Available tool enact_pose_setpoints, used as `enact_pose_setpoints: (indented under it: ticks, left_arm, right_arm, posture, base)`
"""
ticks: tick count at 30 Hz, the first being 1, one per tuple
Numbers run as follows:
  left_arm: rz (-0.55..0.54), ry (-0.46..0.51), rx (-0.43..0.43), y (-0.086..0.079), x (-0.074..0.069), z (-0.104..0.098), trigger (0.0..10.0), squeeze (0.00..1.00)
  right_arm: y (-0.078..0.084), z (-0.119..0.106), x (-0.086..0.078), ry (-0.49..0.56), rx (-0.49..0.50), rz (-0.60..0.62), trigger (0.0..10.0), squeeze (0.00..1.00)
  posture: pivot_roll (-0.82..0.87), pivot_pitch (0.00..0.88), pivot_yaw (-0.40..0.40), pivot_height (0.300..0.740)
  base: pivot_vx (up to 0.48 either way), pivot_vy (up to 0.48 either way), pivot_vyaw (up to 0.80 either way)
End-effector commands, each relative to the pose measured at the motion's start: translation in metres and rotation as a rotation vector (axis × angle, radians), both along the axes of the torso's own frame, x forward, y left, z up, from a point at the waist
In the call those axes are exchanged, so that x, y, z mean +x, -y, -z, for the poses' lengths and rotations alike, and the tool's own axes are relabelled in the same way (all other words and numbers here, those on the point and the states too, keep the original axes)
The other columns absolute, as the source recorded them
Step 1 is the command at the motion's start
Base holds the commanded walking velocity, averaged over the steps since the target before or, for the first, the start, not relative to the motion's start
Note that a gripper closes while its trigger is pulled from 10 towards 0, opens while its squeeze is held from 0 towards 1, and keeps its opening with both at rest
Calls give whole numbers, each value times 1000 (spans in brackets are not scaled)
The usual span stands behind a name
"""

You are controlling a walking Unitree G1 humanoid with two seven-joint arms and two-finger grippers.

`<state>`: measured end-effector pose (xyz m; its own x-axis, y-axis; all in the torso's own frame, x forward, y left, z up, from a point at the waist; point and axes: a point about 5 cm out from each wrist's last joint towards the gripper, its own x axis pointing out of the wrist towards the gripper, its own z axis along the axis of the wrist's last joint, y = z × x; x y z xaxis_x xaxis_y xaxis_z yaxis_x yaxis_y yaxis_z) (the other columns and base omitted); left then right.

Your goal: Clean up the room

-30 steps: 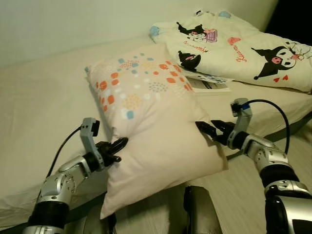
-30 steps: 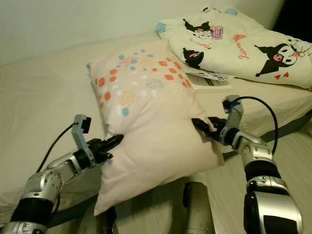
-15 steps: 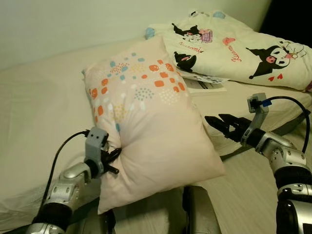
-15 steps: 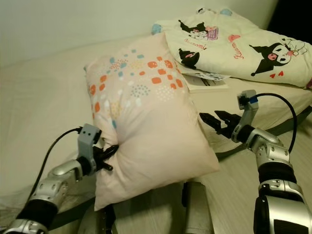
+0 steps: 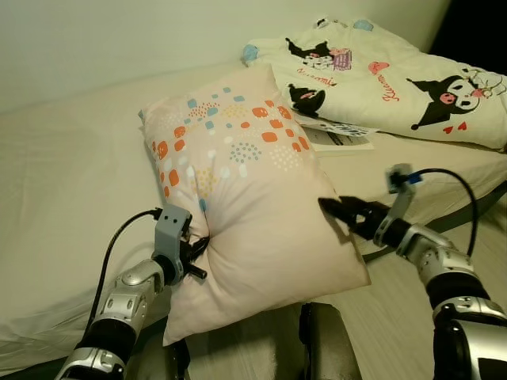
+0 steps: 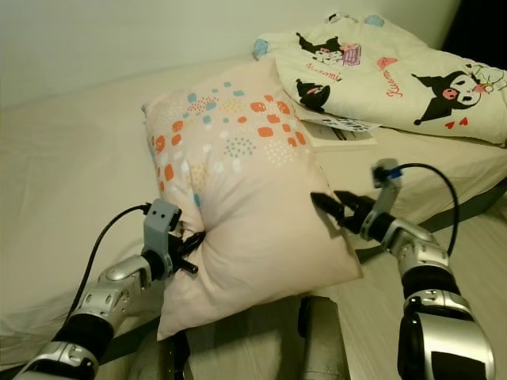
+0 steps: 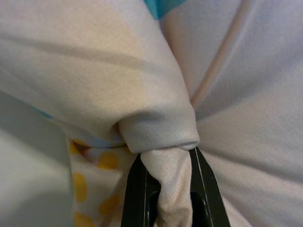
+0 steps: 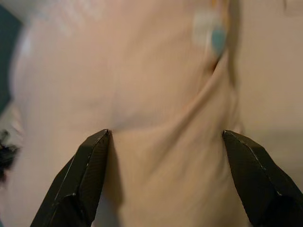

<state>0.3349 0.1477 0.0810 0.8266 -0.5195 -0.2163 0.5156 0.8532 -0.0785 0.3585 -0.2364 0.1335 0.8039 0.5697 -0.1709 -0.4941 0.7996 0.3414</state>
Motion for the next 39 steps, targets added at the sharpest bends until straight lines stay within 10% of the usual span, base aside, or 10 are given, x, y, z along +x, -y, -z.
enact_pose_setpoints:
  ticks: [1, 27, 28, 30, 32, 39]
  left_arm:
    - [12, -107, 19, 4, -10, 22, 0, 0]
    - [22, -77, -58, 10, 0, 13, 0, 0]
    - [32, -73, -72, 11, 0, 12, 0, 0]
    - [46, -66, -85, 14, 0, 10, 0, 0]
    - [49, -64, -89, 14, 0, 9, 0, 0]
    - [56, -48, -97, 14, 2, 5, 0, 0]
  right_arm:
    - [-3, 9, -2, -38, -27, 2, 10000, 0]
    - [-105, 15, -4, -37, 16, -451, 10000, 0]
    - [-108, 20, -7, -57, -3, -477, 4078, 0]
    - [-110, 27, -10, -83, -38, -491, 1333, 0]
    - [-110, 29, -10, -92, -48, -481, 0, 0]
    - [-97, 33, -5, -103, -125, -349, 0, 0]
  posture:
    - [-85, 231, 42, 550]
    - [-73, 233, 41, 550]
    - [-72, 232, 40, 550]
    - [-73, 231, 39, 550]
    - [-73, 231, 39, 550]
    - [-74, 222, 36, 550]
  base:
    - [0, 0, 0]
    - [0, 0, 0]
    - [0, 0, 0]
    - [0, 0, 0]
    - [0, 0, 0]
    - [0, 0, 0]
